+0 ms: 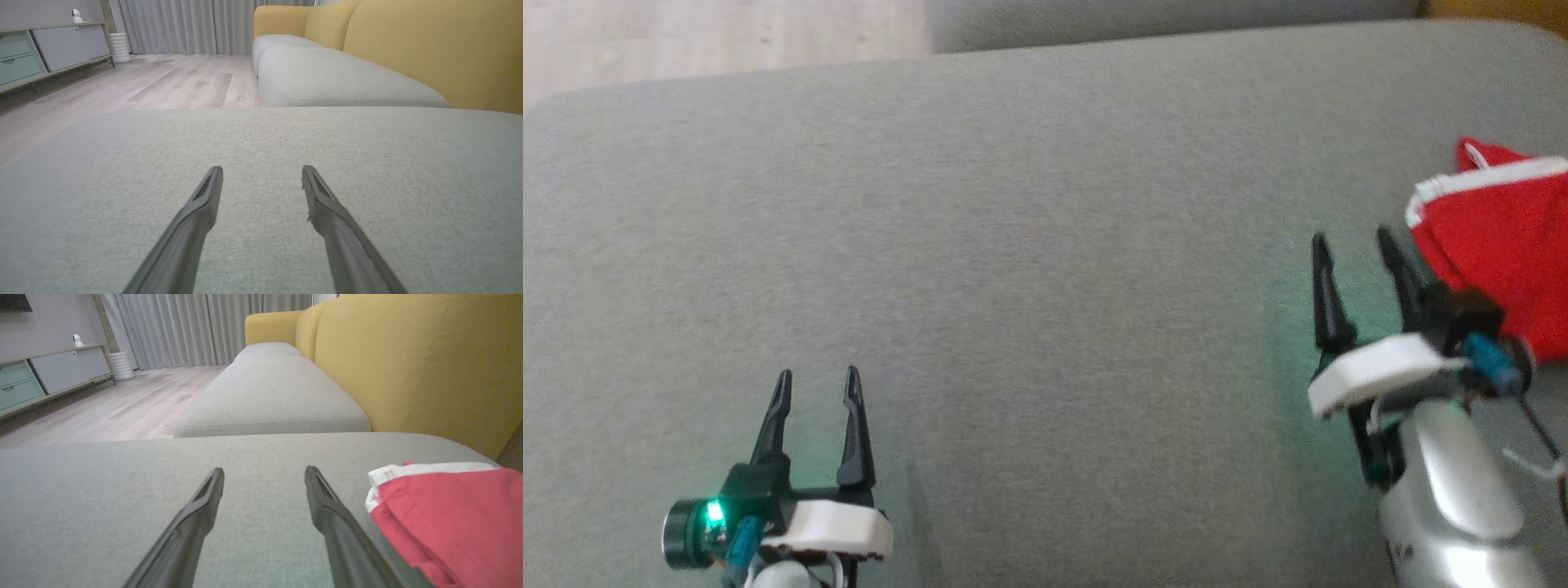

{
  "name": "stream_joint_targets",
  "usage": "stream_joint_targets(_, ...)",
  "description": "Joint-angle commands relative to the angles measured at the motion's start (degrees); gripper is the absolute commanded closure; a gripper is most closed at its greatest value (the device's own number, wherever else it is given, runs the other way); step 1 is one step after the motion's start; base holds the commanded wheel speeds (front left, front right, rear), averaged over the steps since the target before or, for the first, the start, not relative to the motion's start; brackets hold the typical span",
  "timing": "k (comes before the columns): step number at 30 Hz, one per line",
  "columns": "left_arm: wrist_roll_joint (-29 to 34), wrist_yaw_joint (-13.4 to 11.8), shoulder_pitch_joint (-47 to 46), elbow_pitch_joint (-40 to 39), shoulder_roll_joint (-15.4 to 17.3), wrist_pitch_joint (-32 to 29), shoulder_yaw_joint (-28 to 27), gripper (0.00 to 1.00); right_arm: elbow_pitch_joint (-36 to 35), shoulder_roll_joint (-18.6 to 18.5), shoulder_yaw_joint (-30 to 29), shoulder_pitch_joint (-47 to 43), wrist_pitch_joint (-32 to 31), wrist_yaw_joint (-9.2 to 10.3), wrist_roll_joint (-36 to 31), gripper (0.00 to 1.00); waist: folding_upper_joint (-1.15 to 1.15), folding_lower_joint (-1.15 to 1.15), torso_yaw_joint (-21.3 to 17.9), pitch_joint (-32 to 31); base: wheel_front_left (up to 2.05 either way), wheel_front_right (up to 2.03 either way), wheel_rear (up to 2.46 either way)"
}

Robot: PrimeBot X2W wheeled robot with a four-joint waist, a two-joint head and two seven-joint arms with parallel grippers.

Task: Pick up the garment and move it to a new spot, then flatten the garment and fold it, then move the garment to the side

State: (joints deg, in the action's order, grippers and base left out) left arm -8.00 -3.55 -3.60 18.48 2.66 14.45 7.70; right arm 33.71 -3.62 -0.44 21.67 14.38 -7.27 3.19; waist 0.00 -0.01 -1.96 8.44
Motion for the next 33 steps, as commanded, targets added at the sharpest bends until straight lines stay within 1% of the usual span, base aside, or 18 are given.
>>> stream_joint_targets(1,0.05,-0.3,-0.8,-1.37,0.21,0.55,-2.04,0.0,-2.53,0.62,1.6,0.26,0.62,-0.22,0.27,0.0,0.0,0.01,2.71,-2.2,0.0,0.0,0.0)
stream_joint_targets(6,-0.13,-1.11,0.69,-0.87,0.21,0.55,-3.11,0.0,-3.65,0.72,3.37,-5.0,0.62,-0.22,3.41,0.0,0.0,0.01,4.71,-4.31,0.0,0.0,0.0)
stream_joint_targets(8,-0.02,-1.3,1.36,-0.78,0.21,0.55,-3.61,0.0,-4.0,0.72,5.16,-6.44,0.62,-0.22,4.29,0.0,0.0,0.01,5.03,-5.16,0.0,0.0,0.0)
stream_joint_targets(14,0.23,-1.51,3.05,-0.23,0.21,0.55,-5.34,0.0,-5.22,0.73,7.76,-8.87,0.62,-0.22,5.87,0.0,0.0,0.01,5.02,-7.42,0.0,0.0,0.0)
stream_joint_targets(18,0.42,-1.37,3.59,-0.6,0.21,0.55,-6.4,0.0,-6.44,0.73,8.09,-9.94,0.62,-0.22,6.97,0.0,0.0,0.01,4.71,-8.19,0.0,0.0,0.0)
stream_joint_targets(20,0.12,-1.09,3.87,-1.01,0.21,0.55,-6.86,0.0,-6.93,0.73,8.35,-10.36,0.62,-0.22,7.2,0.0,0.0,0.01,4.46,-8.45,0.0,0.0,0.0)
stream_joint_targets(25,-3.1,1.41,4.44,-2.36,0.21,0.55,-7.83,0.0,-7.41,0.74,8.84,-10.86,0.62,-0.22,7.97,0.0,0.0,0.01,3.87,-8.82,0.0,0.0,0.0)
stream_joint_targets(26,-3.16,1.66,5.3,-0.49,-0.01,-0.01,-5.94,1.0,-5.42,0.63,7.48,-12.09,-0.01,0.0,7.77,1.0,0.0,0.01,3.87,-8.82,0.0,0.0,0.0)
stream_joint_targets(29,-3.24,1.61,5.57,2.03,-0.22,-0.34,-5.83,1.0,-3.16,0.74,7.5,-13.13,-0.08,0.0,7.86,1.0,0.0,0.01,3.83,-8.86,0.0,0.0,0.0)
stream_joint_targets(33,-5.52,1.89,5.18,2.42,-0.23,-1.2,-6.35,1.0,-3.24,0.75,7.03,-13.34,-0.78,-0.01,10.23,1.0,0.0,0.01,3.77,-8.85,0.0,0.0,0.0)
